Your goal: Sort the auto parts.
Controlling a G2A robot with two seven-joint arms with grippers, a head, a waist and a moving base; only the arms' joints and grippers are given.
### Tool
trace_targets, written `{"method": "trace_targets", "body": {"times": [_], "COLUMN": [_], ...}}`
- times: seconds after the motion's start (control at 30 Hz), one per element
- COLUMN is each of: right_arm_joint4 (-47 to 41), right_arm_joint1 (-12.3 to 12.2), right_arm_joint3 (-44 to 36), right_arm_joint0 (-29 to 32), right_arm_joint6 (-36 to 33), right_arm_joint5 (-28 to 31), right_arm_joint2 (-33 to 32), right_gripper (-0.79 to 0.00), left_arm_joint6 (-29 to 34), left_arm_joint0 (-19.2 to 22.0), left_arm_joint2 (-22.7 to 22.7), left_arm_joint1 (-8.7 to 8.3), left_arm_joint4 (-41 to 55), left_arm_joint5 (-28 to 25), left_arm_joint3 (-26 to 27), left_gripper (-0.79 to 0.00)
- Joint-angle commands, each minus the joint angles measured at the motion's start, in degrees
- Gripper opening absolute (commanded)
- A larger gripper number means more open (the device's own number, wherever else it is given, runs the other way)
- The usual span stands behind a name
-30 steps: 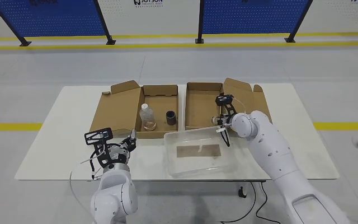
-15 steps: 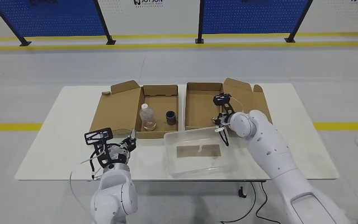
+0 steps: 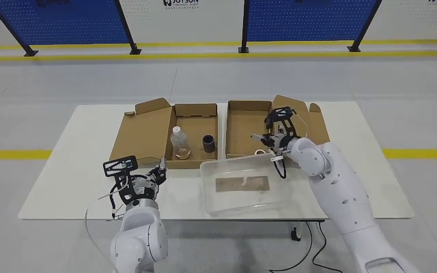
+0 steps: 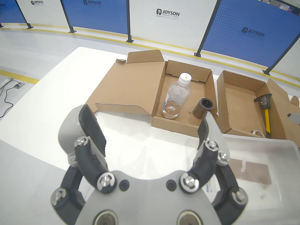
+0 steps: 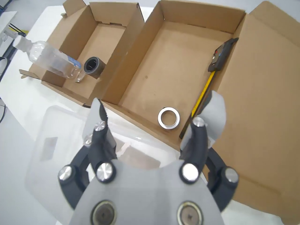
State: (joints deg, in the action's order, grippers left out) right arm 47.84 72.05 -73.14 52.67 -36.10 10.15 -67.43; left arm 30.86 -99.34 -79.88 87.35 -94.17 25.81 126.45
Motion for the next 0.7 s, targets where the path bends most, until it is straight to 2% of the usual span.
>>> {"method": "trace_targets", "body": {"times": [0.0, 0.13, 0.27, 0.53, 0.67], "right_arm_joint4": [-0.1, -1.3, 0.2, 3.3, 5.9], "right_arm_joint1": [-0.6, -1.7, -2.6, -3.9, -4.4], "right_arm_joint3": [-4.7, -10.7, -17.3, -32.2, -36.3], "right_arm_joint0": [3.2, 8.8, 14.9, 28.0, 31.5], "right_arm_joint6": [1.1, 5.4, 7.9, 8.2, 5.4], "right_arm_joint5": [1.4, 6.5, 8.4, 6.6, 6.5], "right_arm_joint2": [-2.0, -6.7, -10.0, -15.6, -16.7], "right_gripper": [0.000, 0.000, 0.000, 0.000, 0.000], "left_arm_joint6": [0.0, 0.0, 0.0, 0.0, 0.0], "left_arm_joint0": [0.0, 0.0, 0.0, 0.0, 0.0], "left_arm_joint2": [0.0, 0.0, 0.0, 0.0, 0.0], "left_arm_joint1": [0.00, 0.00, 0.00, 0.00, 0.00], "left_arm_joint4": [0.0, 0.0, 0.0, 0.0, 0.0], "left_arm_joint5": [0.0, 0.0, 0.0, 0.0, 0.0], "left_arm_joint3": [0.0, 0.0, 0.0, 0.0, 0.0], "left_gripper": [0.000, 0.000, 0.000, 0.000, 0.000]}}
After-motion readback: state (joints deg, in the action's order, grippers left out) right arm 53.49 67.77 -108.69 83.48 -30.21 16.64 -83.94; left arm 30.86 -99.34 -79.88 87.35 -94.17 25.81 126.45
